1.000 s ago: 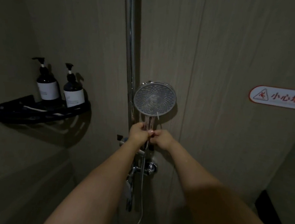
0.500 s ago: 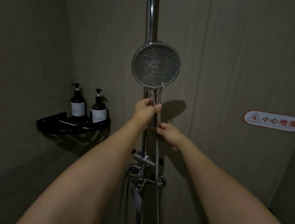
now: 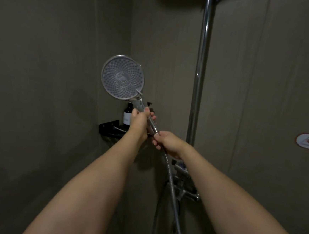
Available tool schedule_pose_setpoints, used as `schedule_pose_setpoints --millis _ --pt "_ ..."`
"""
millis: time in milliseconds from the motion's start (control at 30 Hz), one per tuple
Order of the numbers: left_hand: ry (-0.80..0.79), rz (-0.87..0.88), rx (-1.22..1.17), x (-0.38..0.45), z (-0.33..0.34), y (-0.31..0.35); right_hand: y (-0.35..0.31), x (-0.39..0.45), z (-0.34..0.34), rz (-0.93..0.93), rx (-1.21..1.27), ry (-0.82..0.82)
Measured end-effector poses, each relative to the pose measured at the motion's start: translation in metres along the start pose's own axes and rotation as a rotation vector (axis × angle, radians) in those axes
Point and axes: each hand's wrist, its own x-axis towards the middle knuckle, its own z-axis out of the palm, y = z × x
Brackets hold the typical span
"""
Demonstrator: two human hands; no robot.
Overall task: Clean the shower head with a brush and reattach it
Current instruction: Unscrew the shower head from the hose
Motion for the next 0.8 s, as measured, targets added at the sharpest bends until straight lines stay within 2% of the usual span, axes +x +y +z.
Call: schedule_pose_setpoints --millis 100,167,233,300,433,567,700,800 --pt "0.125 0.01 -0.062 -0.001 -0.015 0.004 -0.007 0.004 0.023 -0.055 -0.33 0.095" --pt "0.173 0.022 -0.051 -0.001 -0.02 0.006 -0.005 0.005 0.036 -0.115 -0.551 0.24" --pt "0.213 0.046 -0.042 -0.002 -0.021 0.01 0.0 0.003 0.05 -0.169 -0.599 0.35" --pt "0.229 0.07 -0.046 -0.001 -0.025 0.014 0.0 0.006 0.059 -0.196 -0.562 0.352" --pt "0.202 0.054 -0.014 0.003 -0.043 0.017 -0.005 0.018 0.051 -0.085 -0.184 0.033" --pt "0.197 0.046 -0.051 0.002 -0.046 0.018 -0.001 0.023 0.042 -0.117 -0.101 0.115" --pt "0.164 0.053 -0.033 0.003 -0.048 0.022 0.001 0.022 0.05 -0.042 0.096 0.037" --pt "0.143 0.029 -0.073 0.002 -0.047 0.022 0.004 0.023 0.048 -0.054 0.095 0.061"
